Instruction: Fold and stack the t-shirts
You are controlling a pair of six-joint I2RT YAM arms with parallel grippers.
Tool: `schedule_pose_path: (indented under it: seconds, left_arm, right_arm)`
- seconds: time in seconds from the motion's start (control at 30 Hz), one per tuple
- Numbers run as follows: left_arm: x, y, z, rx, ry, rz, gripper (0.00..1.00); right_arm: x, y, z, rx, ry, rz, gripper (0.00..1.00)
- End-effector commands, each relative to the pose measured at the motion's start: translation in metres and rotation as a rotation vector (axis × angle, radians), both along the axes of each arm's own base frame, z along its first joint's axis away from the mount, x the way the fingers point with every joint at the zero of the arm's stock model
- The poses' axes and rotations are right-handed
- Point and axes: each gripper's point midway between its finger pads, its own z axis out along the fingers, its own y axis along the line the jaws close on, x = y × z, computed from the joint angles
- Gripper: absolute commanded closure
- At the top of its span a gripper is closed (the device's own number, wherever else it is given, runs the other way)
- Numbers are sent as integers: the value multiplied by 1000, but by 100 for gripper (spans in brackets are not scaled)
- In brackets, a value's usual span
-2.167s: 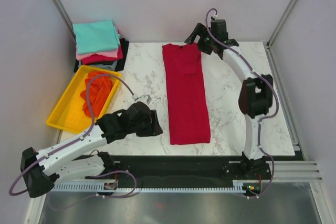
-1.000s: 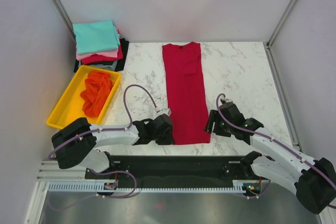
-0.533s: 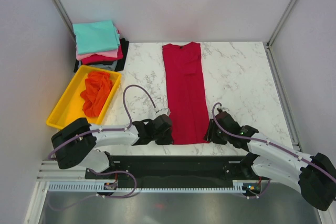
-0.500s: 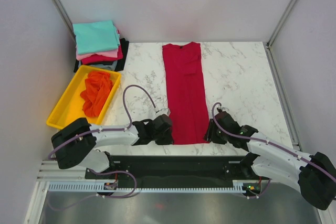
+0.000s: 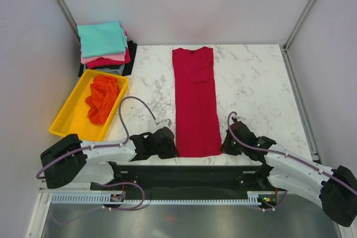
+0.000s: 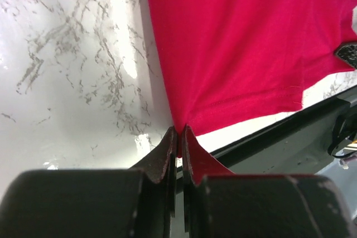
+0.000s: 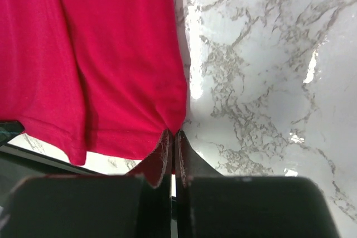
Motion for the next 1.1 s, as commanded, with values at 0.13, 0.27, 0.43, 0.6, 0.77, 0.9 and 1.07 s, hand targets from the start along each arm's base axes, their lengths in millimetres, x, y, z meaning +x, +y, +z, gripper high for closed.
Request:
schedule_pose_path:
  seconds: [0.13,0.27,0.43,0.6,0.77,0.9,1.07]
  left_arm:
    - [8,-11,39,-54,-38,46,98]
    - [18,-14,68,-28,-84,44,98]
    - [43,-18,117,-2,-188,47,98]
    - [87,-15,150,-5,-253,48,98]
    - [137,-9,156,10,-244,71,98]
    - [172,-17,155,30,-240,64,98]
    - [219,-17,139,47,-214,94,98]
  right_arm:
    - [9,16,36,77,-54,1,100]
    - [28,24,75,92,-135,-7,100]
    - [66,27,117,14,-242,-31,100]
    - [110,30,154,-52,-327,-47,100]
    - [155,25,152,-123,-326,-46,100]
    - [193,24,150,-119,-319,-50,100]
    - [229,29,125,-161,-263,-26,100]
